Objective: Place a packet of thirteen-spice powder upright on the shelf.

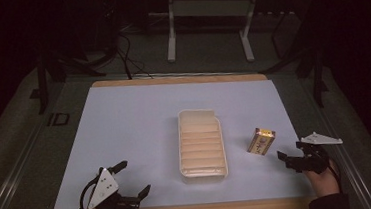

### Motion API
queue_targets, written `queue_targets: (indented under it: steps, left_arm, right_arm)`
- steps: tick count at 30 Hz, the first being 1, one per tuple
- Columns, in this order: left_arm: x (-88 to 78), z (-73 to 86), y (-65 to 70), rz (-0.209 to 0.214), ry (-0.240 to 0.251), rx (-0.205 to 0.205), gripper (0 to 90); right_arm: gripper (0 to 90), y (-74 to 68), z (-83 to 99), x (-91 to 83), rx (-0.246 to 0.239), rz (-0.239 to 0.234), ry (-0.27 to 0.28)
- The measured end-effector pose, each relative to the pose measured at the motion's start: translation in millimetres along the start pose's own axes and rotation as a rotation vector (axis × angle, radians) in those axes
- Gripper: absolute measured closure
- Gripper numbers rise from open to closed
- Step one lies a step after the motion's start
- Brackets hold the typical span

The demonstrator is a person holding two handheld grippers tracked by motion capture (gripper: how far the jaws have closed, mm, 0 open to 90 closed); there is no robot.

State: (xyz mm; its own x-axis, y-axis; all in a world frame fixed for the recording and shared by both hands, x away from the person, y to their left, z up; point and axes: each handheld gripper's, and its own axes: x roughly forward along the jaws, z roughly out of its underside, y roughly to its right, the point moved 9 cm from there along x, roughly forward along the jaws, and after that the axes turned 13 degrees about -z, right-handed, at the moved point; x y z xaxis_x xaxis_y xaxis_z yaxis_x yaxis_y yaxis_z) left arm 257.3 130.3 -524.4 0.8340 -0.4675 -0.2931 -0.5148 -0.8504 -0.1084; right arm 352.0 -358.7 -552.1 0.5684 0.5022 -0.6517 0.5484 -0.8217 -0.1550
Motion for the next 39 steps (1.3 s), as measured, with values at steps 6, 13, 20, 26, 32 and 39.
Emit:
queue_targets:
  steps: [6,13,20,26,32,39]
  left_arm:
    - [0.5,0.3,2.4,0.005,-0.004,0.007,0.0]
    - [0.7,0.9,2.3,0.004,-0.012,0.007,0.0]
    - [1.3,1.5,3.0,0.009,-0.02,0.004,0.0]
    - [1.4,1.6,3.3,0.009,-0.022,0.005,0.0]
    - [1.6,1.9,3.6,0.01,-0.024,0.008,0.0]
    - [1.2,1.8,3.7,0.012,-0.022,0.007,0.0]
  right_arm:
    - [14.1,4.6,13.3,0.4,0.084,0.004,-0.126]
    - [14.6,9.8,24.5,-8.3,0.157,-0.076,-0.335]
    - [17.5,4.1,41.0,-17.6,0.114,-0.161,-0.574]
    - [17.3,-5.9,48.2,-27.8,0.054,-0.208,-0.714]
    - [17.3,-24.0,55.9,-32.2,-0.095,-0.283,-0.857]
    - [18.0,-43.6,55.4,-29.8,-0.199,-0.355,-0.919]
